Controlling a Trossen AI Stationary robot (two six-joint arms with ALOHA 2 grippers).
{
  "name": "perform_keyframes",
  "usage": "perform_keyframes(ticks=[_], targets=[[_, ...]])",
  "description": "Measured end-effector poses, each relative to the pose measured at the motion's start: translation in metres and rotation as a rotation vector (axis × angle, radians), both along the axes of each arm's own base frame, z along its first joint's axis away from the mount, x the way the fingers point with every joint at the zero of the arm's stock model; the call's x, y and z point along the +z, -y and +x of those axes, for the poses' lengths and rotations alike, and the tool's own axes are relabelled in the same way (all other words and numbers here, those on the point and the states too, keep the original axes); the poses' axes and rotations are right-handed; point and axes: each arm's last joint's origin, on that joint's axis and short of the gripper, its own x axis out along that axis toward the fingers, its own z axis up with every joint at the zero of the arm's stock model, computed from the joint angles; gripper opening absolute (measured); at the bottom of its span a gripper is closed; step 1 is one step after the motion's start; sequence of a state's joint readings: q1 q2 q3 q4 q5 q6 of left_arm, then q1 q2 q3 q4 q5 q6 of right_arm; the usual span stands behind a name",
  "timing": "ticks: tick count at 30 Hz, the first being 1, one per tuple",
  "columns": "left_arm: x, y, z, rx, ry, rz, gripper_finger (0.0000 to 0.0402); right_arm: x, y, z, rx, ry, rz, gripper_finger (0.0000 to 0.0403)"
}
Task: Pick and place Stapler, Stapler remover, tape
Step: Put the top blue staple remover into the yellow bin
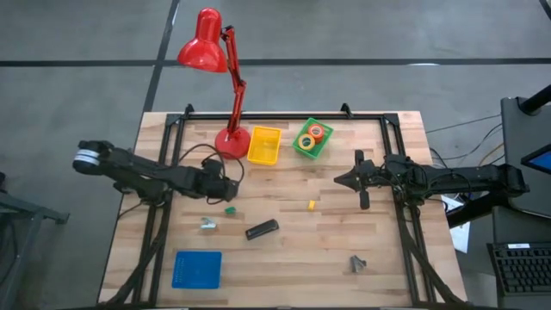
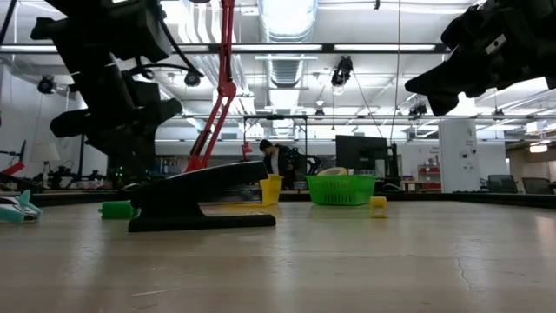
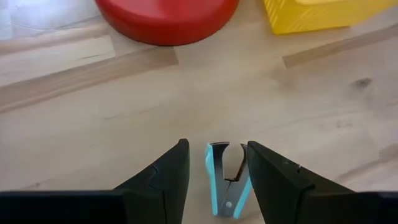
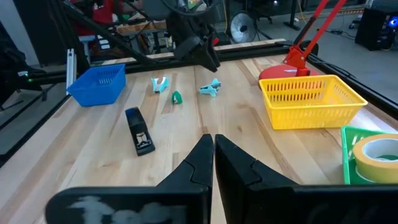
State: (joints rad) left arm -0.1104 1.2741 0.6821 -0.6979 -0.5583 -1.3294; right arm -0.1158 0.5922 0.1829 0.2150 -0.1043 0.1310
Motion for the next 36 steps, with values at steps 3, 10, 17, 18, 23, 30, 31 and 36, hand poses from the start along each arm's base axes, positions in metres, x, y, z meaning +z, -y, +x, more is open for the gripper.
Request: perform_keyframes(ticks=[3,10,17,18,23,30,31,36], targets=[[-0.003,0.0,0.001,0.015,-0.006,0.0,0.0162,0.0,0.0,0.0,0.0,0.0,0.0,0.0013],[-0.01,0.001,0.003,0.004,-0.048,-0.006,0.0143,0.0,0.0,0.0,0.0,0.0,0.0,0.0013],[-0.017,0.001,0.007,0.002,-0.07,-0.012,0.0127,0.0,0.0,0.0,0.0,0.0,0.0,0.0013],[-0.017,0.001,0.007,0.002,-0.073,-0.011,0.0126,0.0,0.0,0.0,0.0,0.0,0.0,0.0013],[-0.021,0.001,0.007,0.001,-0.09,-0.015,0.0126,0.0,0.0,0.0,0.0,0.0,0.0,0.0013],[-0.03,0.001,0.003,-0.003,-0.132,-0.028,0.0125,0.0,0.0,0.0,0.0,0.0,0.0,0.0013],[-0.03,0.001,0.003,-0.002,-0.13,-0.018,0.0124,0.0,0.0,0.0,0.0,0.0,0.0,0.0013],[-0.029,0.0,0.004,-0.013,-0.125,-0.004,0.0105,0.0,0.0,0.0,0.0,0.0,0.0,0.0013]])
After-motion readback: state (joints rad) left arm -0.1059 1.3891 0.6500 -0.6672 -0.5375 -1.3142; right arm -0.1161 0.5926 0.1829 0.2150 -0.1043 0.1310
